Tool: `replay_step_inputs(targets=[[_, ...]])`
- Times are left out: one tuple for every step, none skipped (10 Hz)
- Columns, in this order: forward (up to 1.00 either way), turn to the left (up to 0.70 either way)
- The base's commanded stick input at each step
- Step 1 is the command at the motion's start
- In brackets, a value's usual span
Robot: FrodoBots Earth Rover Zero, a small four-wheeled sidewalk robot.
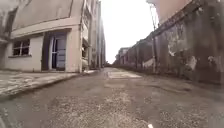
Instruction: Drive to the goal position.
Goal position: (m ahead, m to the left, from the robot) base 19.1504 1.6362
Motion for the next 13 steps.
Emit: replay_step_inputs(targets=[[0.85,0.00],[0.85,0.00],[0.85,0.00],[0.85,0.00],[0.85,-0.17],[0.85,-0.34],[0.85,-0.34],[0.85,0.00],[0.85,0.00],[0.85,0.00],[0.85,0.00],[0.85,0.00],[0.85,0.00]])
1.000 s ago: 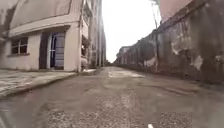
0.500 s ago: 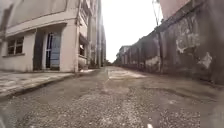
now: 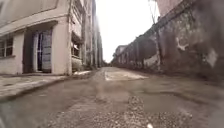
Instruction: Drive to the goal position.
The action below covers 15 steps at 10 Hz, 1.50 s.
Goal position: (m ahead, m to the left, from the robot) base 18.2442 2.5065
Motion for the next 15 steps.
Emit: replay_step_inputs(targets=[[0.85,0.00],[0.85,0.00],[0.85,0.00],[0.85,0.00],[0.85,0.00],[0.85,0.00],[0.85,0.00],[0.85,0.00],[0.85,0.00],[0.85,0.00],[0.85,0.00],[0.85,0.00],[0.85,0.00],[0.85,0.00],[0.85,0.00]])
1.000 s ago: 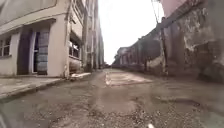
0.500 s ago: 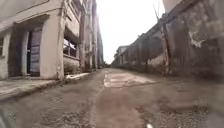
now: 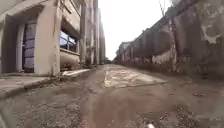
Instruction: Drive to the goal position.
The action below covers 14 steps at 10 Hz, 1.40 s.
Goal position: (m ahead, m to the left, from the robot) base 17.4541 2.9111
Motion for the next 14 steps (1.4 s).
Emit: replay_step_inputs(targets=[[0.85,0.00],[0.85,0.00],[0.85,0.00],[0.85,0.00],[0.85,0.00],[0.85,0.00],[0.85,0.00],[0.85,0.00],[0.85,0.00],[0.85,0.00],[0.85,0.00],[0.85,0.00],[0.85,0.00],[0.85,0.00]])
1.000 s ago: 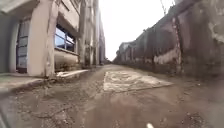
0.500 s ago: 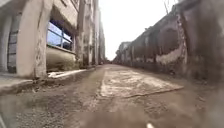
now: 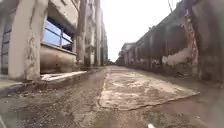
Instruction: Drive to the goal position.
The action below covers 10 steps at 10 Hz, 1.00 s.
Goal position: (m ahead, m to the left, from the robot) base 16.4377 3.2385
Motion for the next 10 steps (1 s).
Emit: replay_step_inputs(targets=[[0.85,0.00],[0.85,0.00],[0.85,0.00],[0.85,0.00],[0.85,0.00],[0.85,0.00],[0.85,0.00],[0.85,0.00],[0.85,0.00],[0.85,0.00]])
